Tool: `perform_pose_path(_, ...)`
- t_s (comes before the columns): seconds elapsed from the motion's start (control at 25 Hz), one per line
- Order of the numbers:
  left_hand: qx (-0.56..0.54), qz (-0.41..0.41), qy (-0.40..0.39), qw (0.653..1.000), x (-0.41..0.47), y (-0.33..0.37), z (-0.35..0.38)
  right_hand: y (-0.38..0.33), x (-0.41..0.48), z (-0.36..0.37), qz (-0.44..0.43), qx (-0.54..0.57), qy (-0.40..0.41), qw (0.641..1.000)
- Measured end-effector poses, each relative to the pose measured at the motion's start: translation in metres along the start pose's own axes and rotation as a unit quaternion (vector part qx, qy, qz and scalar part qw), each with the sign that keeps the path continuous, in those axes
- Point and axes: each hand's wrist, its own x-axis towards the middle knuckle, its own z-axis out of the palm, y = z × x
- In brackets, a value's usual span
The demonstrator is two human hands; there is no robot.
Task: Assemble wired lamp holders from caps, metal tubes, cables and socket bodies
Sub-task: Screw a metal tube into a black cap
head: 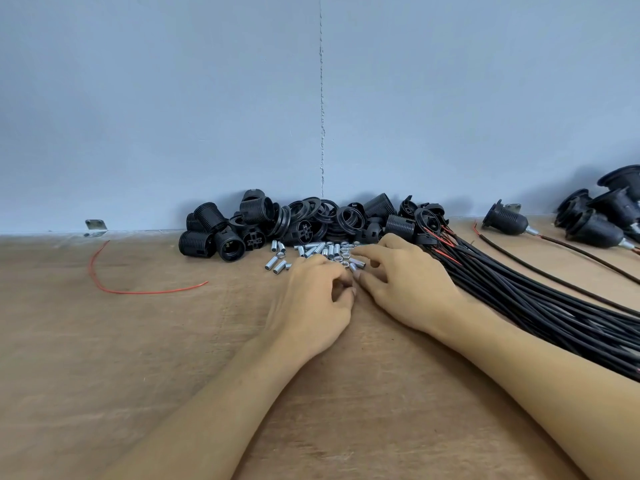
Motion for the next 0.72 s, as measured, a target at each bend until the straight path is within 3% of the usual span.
perform_pose_path(0.36, -0.017, -0.025, 0.008, 0.999, 0.000, 0.001, -0.004, 0.008, 0.005, -0.002, -0.002, -0.048, -0.025, 0.999)
perform_pose_path(0.72, -0.038, -0.027, 0.016, 0.999, -0.001, 0.003, -0.005, 0.008, 0.005, -0.004, 0.012, 0.028, -0.010, 0.999)
